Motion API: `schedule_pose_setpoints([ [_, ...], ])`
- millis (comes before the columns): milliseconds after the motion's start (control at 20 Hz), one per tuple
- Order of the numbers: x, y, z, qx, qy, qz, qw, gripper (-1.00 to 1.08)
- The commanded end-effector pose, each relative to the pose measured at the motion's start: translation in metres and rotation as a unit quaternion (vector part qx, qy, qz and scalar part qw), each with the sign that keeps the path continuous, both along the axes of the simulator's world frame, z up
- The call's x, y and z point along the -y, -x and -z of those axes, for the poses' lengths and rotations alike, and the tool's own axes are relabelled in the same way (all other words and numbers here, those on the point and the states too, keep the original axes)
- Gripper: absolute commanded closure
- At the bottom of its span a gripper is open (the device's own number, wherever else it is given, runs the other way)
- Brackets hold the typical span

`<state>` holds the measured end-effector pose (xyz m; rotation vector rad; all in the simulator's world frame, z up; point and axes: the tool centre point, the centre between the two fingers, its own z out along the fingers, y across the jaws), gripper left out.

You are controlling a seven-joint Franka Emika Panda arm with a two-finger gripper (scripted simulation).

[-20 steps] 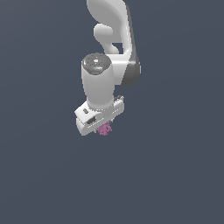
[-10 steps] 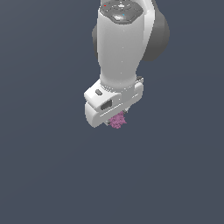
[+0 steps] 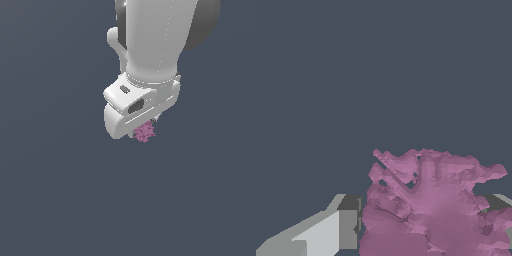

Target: Pick up the object and move it to a goal position.

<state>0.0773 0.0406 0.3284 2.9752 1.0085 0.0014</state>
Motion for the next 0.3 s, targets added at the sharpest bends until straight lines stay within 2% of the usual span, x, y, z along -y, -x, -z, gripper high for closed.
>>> schedule_pose_setpoints([
  [0, -0.0028, -0.0018, -0.0055, 0.000, 0.000, 0.000, 1.0000, 1.08],
  [250, -0.0048, -0.0031, -0.0093, 0.000, 0.000, 0.000, 1.0000, 1.08],
])
